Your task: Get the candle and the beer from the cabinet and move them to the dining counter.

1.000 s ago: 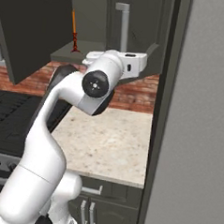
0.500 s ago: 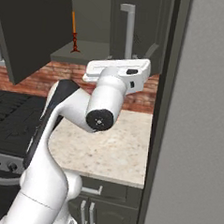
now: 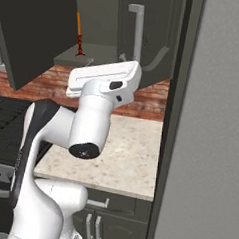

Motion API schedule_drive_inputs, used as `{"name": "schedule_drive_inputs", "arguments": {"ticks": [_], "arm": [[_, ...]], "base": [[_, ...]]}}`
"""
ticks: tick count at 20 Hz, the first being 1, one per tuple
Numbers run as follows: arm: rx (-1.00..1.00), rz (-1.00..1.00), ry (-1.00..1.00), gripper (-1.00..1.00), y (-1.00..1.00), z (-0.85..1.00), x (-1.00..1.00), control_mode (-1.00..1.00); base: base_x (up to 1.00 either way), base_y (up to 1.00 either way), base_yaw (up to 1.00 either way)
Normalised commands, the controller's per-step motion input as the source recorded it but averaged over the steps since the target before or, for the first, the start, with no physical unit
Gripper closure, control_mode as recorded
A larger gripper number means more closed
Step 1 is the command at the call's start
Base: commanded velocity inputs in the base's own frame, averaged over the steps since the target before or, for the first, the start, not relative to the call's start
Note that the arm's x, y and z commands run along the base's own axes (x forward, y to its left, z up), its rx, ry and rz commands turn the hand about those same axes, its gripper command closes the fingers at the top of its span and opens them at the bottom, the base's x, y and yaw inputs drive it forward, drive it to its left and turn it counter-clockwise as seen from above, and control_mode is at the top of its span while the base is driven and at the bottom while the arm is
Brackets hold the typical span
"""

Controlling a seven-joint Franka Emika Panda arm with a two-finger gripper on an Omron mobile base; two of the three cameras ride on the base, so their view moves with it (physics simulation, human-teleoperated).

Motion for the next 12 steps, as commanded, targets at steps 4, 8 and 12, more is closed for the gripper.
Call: {"name": "schedule_drive_inputs", "arguments": {"ticks": [4, 8, 12], "arm": [[-0.12, -0.03, -0.07, -1.0, 0.45, 0.06, -0.29, -1.0], [-0.18, -0.08, 0.05, -1.0, 0.62, -0.13, 0.01, -1.0], [-0.22, -0.18, 0.14, -1.0, 0.61, -0.26, 0.25, -1.0]], "base": [[0.0, 0.0, 0.0], [0.0, 0.0, 0.0], [0.0, 0.0, 0.0]]}}
